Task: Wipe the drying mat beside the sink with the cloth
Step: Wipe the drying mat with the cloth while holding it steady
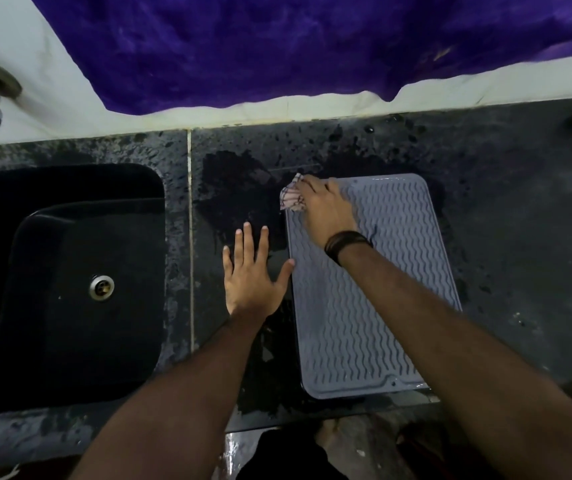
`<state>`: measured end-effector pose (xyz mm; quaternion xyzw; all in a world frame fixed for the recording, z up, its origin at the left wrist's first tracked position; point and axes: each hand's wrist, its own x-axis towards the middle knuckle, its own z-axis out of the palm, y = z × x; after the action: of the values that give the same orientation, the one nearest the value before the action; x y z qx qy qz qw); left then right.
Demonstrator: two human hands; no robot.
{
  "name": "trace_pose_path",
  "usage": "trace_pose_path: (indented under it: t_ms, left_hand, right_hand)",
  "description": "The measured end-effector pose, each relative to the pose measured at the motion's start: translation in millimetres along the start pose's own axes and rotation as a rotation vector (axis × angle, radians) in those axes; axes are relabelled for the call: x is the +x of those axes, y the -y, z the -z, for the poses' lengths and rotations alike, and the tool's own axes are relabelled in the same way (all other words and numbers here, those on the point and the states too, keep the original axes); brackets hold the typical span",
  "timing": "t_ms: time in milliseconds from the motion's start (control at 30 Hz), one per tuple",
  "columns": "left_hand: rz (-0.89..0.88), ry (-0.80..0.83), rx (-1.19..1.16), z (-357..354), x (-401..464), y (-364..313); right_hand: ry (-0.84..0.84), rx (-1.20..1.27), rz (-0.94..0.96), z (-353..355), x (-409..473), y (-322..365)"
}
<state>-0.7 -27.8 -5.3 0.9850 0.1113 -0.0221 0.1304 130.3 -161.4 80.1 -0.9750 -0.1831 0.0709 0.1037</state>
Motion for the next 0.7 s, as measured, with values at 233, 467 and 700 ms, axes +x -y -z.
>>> trace_pose_path:
  t_ms: [233, 467, 700]
  left_hand:
    - [0.014, 0.005, 0.045, 0, 0, -1]
    - [-0.001, 0.009, 0.068, -2, 1, 1]
    - [0.017, 0.02, 0.038, -1, 1, 0]
  right_hand:
    - [0.031, 0.023, 0.034, -18, -22, -7]
    - [0.035, 0.047, 0.035, -31, -111, -8]
    - [-0.146, 0.079, 0.045, 2, -38, -8]
